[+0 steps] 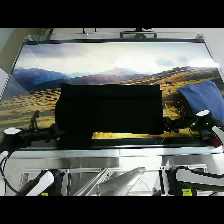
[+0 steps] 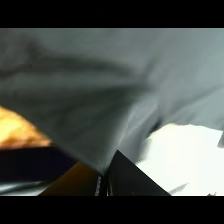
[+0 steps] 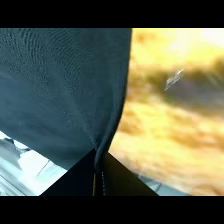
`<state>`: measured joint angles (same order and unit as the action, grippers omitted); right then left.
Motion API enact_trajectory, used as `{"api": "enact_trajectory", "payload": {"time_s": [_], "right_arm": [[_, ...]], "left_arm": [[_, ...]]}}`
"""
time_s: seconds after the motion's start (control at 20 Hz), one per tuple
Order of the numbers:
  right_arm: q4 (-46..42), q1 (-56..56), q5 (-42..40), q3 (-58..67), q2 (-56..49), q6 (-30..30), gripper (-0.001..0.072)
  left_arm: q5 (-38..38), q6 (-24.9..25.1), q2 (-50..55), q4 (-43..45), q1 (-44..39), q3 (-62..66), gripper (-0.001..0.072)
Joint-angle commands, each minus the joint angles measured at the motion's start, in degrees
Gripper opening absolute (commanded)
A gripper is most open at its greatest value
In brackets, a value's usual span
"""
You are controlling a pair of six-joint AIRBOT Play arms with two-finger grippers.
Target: Fold the shirts.
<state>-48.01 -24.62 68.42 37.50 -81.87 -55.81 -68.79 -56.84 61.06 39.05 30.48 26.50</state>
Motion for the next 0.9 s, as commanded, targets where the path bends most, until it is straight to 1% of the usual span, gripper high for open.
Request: {"api": "enact_trajectory", "payload": {"time_s": [0.0,0.1,0.15,0.3,0.4,0.5,0.7,0.8,0.85], "right_arm": [[0.79,-1.9,3.06,2.43,0.11,0.09,0.0013],[1.92,-2.27,4.11,3.65,0.11,-0.11,0.0013],[4.24,-2.25,4.57,4.09,0.13,-0.02,0.0013],[18.01,-2.05,8.24,6.14,0.13,4.59,0.0014],[23.8,-1.42,7.61,8.76,0.11,5.14,0.0014],[25.86,-0.02,3.69,11.69,0.02,5.07,0.0014],[27.98,3.96,-8.94,16.44,-2.05,5.09,0.0014],[28.63,5.27,-11.87,19.47,-5.49,5.22,0.0014],[29.38,5.84,-12.41,21.07,-7.78,6.43,0.0014]], "left_arm": [[-5.92,2.38,-4.94,-5.66,2.03,4.85,0.0032],[-8.17,2.34,-4.81,-5.77,0.68,9.01,0.0032],[-8.2,2.34,-4.24,-6.16,-0.46,11.13,0.0032],[-7.61,1.44,-0.13,-6.25,-4.39,18.36,0.0032],[-7.02,1.22,4.66,-6.25,-6.64,23.93,0.0032],[-6.36,1.25,10.08,-6.23,-9.05,29.44,0.0032],[-2.58,1.27,21.29,-6.1,-12.63,40.74,0.0033],[-1.51,1.27,27.34,-6.1,-13.31,46.45,0.0033],[-1.64,1.27,30.6,-6.12,-13.44,49.18,0.0033]]}}
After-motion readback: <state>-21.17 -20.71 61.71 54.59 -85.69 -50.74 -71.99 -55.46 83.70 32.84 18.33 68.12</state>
